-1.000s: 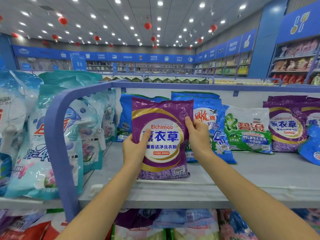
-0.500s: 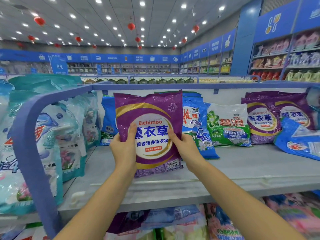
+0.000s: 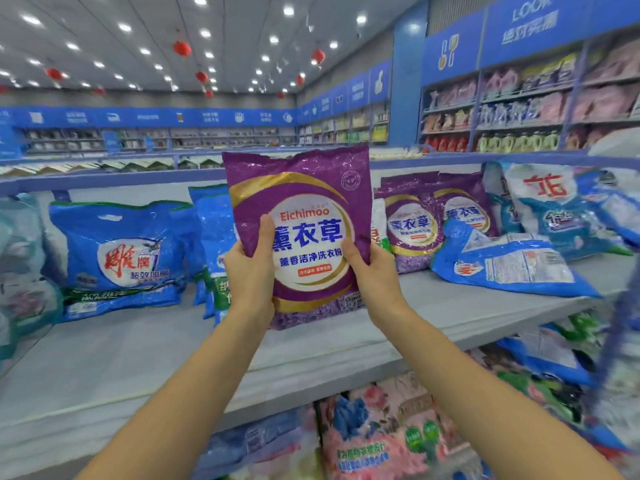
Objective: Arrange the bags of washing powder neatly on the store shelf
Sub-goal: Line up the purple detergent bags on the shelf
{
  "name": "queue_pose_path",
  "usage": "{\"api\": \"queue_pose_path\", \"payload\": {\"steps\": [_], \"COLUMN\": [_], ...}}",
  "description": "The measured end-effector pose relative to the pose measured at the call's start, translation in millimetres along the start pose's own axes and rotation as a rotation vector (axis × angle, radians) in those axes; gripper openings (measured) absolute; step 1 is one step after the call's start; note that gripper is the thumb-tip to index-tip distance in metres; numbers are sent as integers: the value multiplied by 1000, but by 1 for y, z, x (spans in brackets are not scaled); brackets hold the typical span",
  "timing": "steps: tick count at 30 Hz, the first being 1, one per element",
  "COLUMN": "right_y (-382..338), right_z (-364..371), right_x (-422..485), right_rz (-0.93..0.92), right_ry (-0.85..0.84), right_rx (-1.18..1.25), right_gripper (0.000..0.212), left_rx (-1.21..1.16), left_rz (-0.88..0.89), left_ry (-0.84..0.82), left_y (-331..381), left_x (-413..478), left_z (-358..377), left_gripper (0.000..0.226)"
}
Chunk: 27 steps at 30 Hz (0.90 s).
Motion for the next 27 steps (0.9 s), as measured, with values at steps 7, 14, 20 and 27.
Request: {"api": "queue_pose_path", "payload": {"steps": [7, 14, 20, 27], "right_y": [-22, -25, -12, 4], "right_z": [-117, -203, -297, -299], "right_x": [57, 116, 141, 147], "right_rz": [-49, 195, 95, -137], "right_ry": [90, -149, -460, -651], "right_rx": [-29, -90, -1204, -1720], "right_gripper": [12, 34, 54, 19], "left_rx": [134, 80, 41, 79], "left_rz": [-24, -153, -222, -204], "left_ry": [-279, -160, 41, 122], "left_y": [-37, -76, -90, -85], "left_x": [2, 15, 27, 48], "left_z": [116, 210, 240, 234], "left_gripper": [32, 27, 22, 16]}}
Point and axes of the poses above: each hand's wrist, its own x-axis towards the middle knuckle, its own z-axis out of the palm, y = z × x, the point moved 2 cm from there along x, towards the middle knuckle, and after that the axes turned 15 degrees about x, right-handed, at the moved point
